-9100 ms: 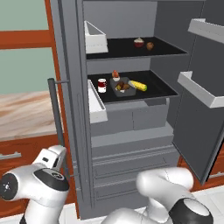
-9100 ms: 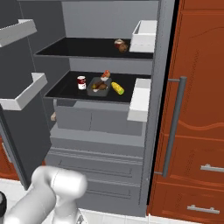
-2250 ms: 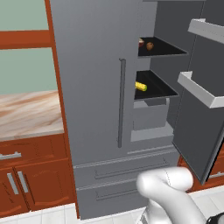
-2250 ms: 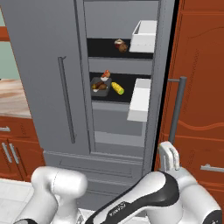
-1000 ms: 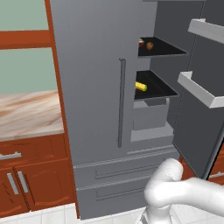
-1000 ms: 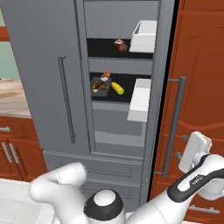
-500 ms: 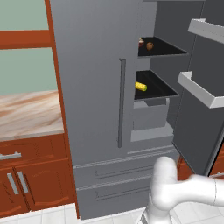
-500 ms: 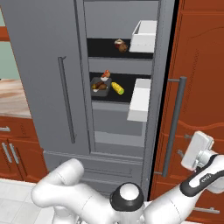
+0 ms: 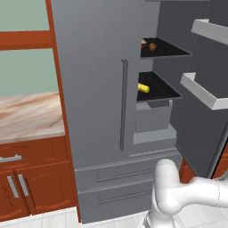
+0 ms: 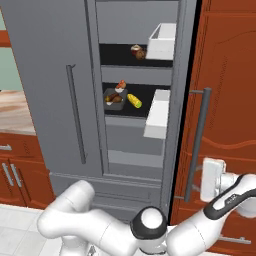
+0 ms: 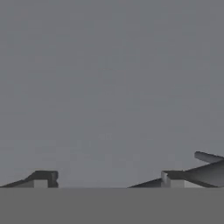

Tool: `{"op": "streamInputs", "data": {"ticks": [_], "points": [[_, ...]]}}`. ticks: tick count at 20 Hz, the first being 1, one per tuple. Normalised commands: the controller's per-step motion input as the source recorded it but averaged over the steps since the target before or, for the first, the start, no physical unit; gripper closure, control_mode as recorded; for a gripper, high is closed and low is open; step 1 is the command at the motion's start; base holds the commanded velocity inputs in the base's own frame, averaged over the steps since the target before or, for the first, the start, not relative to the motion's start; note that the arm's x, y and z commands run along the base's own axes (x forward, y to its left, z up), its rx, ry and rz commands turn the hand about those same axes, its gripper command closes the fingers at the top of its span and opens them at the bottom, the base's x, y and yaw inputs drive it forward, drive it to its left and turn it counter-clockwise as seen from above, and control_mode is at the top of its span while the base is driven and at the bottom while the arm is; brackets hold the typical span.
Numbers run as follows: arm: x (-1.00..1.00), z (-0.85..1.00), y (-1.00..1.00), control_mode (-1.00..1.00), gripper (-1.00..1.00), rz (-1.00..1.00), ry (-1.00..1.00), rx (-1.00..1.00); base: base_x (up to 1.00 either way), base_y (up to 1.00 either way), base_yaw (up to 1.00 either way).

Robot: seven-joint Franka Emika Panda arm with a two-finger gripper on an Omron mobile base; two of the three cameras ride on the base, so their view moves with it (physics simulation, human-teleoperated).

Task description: Place the tupperware on the second highest shelf of the fridge. Make space for the tupperware among the existing items by rearranging them on the shelves if needed. Close the fridge door when finished.

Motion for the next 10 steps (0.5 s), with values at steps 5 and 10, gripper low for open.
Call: {"op": "streamInputs", "data": {"ticks": [5, 10], "points": [[-0.84, -0.22, 1.0, -1.0, -1.0, 0.28, -0.3, -0.29, 0.0, 0.0, 0.0], [0.07, 0.11, 1.0, -1.0, -1.0, 0.07, -0.28, -0.16, 0.0, 0.0, 0.0]]}}
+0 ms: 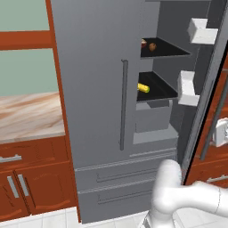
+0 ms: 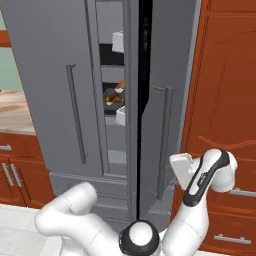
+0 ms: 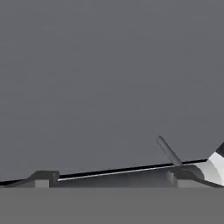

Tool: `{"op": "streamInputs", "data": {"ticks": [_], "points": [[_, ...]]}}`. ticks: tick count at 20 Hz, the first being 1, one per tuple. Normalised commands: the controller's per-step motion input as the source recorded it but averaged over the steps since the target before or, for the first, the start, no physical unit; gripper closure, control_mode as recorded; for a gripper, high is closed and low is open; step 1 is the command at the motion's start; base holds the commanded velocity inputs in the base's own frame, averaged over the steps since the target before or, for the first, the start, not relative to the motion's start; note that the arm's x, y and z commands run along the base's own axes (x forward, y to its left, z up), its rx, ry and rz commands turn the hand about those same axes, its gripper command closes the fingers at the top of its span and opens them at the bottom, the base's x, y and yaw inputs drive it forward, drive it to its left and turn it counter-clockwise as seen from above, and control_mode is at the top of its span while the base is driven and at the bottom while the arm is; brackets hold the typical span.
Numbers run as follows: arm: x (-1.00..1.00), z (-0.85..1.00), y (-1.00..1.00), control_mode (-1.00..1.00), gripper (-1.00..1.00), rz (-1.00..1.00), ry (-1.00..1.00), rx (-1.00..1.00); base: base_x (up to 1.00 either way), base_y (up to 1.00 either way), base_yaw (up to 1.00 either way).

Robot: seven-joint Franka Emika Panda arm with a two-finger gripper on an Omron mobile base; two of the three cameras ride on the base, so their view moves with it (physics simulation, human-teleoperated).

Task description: Place the tupperware on the second highest shelf of the fridge. Make space for the tupperware among the existing items by rearranging them on the shelves if needed. Close the fridge door when finished.

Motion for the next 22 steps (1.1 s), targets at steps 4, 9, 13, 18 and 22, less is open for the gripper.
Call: {"op": "streamInputs", "data": {"ticks": [4, 9, 13, 18, 22], "points": [[0.58, 0.21, 1.0, -1.0, -1.0, -0.02, -0.22, -0.06, 0.0, 0.0, 0.0], [0.75, 0.27, 0.94, -1.0, -1.0, -0.09, -0.2, -0.01, 0.0, 0.0, 0.0], [0.81, 0.43, 0.77, -1.0, -1.0, -0.14, -0.2, 0.0, 0.0, 0.0, 0.0], [0.76, 0.45, 0.71, -1.0, -1.0, -0.23, -0.07, -0.03, 0.0, 0.0, 0.0], [0.57, 0.4, 0.61, -1.0, -1.0, -0.44, 0.0, -0.17, 0.0, 0.0, 0.0]]}}
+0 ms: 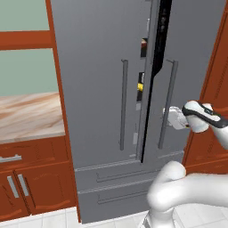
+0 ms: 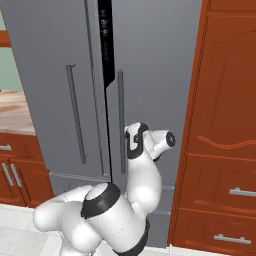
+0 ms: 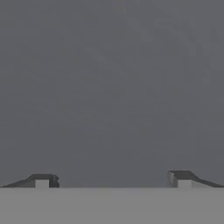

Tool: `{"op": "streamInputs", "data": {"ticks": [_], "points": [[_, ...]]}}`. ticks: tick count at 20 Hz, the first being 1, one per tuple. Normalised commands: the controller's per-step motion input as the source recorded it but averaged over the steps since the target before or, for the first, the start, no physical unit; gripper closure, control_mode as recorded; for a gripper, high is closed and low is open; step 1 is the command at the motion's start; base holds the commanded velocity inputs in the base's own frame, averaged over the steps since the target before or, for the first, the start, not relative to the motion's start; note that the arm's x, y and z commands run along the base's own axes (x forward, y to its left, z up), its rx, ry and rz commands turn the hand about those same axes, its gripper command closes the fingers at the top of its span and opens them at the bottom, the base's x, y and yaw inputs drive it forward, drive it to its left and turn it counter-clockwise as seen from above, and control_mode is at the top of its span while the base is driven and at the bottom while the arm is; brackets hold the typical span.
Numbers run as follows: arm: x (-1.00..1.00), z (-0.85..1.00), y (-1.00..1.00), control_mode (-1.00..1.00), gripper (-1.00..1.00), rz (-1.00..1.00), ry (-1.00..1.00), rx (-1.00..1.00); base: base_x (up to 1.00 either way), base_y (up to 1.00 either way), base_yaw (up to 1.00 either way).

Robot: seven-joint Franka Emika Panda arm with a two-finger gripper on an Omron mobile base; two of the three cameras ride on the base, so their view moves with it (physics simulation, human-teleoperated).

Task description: Place the tupperware on the second highest shelf of the fridge. Make space for the tupperware among the existing items by rearranging them on the shelves if needed. Close the fridge door when finished.

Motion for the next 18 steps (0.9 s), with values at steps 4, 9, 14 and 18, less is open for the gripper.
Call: {"op": "streamInputs", "data": {"ticks": [4, 9, 14, 18], "points": [[0.61, 0.49, 0.43, -1.0, -1.0, -0.55, 0.0, -0.18, 0.0, 0.0, 0.0], [0.78, 0.71, 0.23, -1.0, -1.0, -0.45, 0.0, -0.09, 0.0, 0.0, 0.0], [0.8, 0.68, 0.03, -1.0, -1.0, -0.37, -0.03, -0.02, 0.0, 0.0, 0.0], [-0.29, -0.46, 0.13, -1.0, -1.0, -0.55, -0.78, -0.07, 0.0, 0.0, 0.0]]}}
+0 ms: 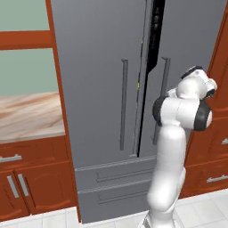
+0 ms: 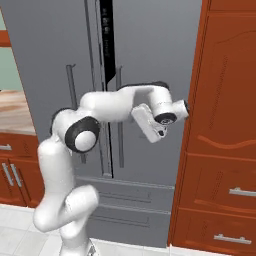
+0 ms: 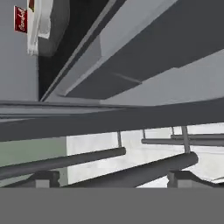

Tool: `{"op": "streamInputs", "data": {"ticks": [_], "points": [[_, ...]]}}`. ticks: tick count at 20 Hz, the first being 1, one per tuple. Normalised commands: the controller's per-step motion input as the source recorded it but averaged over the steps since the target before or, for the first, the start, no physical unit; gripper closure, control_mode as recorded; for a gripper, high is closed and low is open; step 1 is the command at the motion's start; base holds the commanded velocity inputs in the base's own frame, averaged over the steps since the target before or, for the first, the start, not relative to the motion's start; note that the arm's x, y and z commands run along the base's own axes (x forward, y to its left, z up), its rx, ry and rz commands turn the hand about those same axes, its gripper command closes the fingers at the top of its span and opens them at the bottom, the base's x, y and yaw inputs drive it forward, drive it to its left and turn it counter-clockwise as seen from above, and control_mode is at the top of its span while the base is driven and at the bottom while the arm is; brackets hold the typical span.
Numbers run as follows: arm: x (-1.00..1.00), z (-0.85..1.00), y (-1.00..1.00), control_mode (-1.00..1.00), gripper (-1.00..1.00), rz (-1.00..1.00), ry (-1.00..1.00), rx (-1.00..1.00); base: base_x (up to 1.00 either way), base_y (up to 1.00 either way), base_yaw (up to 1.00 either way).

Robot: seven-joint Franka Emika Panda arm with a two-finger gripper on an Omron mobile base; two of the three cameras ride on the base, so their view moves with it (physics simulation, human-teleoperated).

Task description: Place the tupperware on the second highest shelf of the fridge. Make space for the tupperware among the existing items by rearranging them on the shelves if needed. Close the fridge door when finished.

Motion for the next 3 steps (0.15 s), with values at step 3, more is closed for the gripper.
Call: {"op": "streamInputs", "data": {"ticks": [3], "points": [[-0.74, -0.98, 0.26, -1.0, -1.0, -0.59, -0.78, -0.03, 0.0, 0.0, 0.0]]}}
